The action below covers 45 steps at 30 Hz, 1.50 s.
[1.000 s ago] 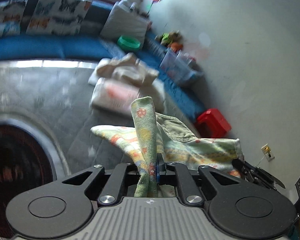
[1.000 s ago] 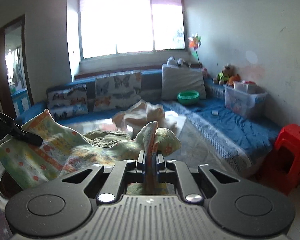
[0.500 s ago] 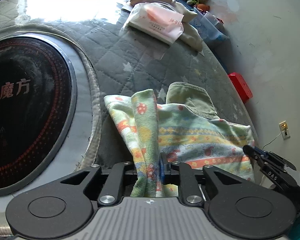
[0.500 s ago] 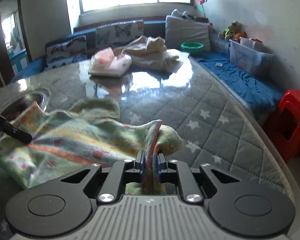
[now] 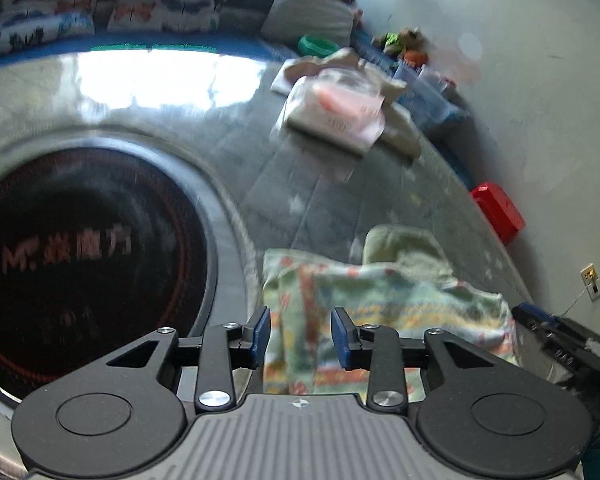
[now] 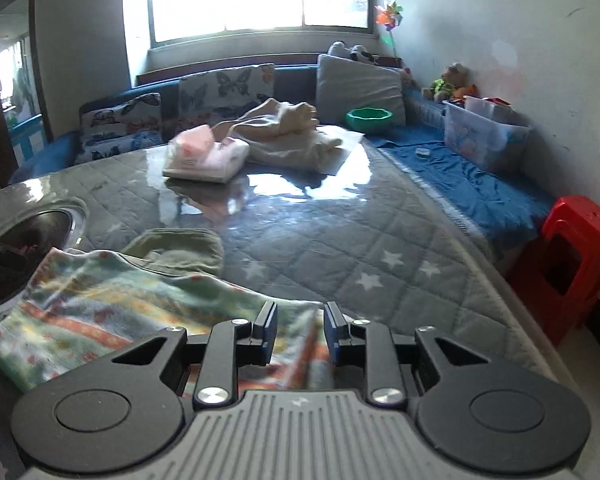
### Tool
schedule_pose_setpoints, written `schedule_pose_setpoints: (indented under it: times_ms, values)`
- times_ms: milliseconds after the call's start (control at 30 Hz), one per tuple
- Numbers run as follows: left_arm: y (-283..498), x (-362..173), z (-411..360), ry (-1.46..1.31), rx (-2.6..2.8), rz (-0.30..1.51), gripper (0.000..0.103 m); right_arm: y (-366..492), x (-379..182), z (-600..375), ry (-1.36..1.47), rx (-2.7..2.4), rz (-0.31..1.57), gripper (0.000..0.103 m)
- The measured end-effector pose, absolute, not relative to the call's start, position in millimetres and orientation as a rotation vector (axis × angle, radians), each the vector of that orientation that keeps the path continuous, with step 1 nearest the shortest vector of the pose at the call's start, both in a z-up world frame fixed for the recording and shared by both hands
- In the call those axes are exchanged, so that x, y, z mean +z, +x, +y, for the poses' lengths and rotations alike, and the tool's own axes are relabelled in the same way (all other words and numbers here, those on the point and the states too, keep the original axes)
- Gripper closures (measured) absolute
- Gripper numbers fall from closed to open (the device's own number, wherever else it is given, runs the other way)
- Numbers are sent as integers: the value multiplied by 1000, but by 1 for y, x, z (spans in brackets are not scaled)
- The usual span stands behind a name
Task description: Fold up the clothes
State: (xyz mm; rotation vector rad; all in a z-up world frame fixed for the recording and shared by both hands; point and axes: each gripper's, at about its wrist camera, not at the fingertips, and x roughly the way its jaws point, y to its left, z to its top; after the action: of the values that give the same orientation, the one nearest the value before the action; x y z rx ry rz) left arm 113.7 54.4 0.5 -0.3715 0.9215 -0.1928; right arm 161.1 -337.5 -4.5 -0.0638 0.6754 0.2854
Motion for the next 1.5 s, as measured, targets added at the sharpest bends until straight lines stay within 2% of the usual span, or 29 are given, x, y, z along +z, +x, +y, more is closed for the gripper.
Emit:
schedule_pose_setpoints:
  times_ms: [33,67,400,633,967,1500]
  values:
    - [114,5,52,-361,-194,900,77,162,-5,-334,-61,292,670,79]
    - [114,8,48,-355,-210,884,78,163,-8,-331,-61,300,667,79]
    - [141,-10,6,-341,-338,908,80,179,-30,-313,-87,314,701,79]
    - [157,-19,-16,-352,-405,927,80,179,-20,-308,-73,338,670,79]
    - [175,-38,-24,-394,-396,959,79,197,-33,-282,-91,387,691,78]
    - [124,-23,-28,-280,-470,935,77,148,-24,-277,-171,542,715,76]
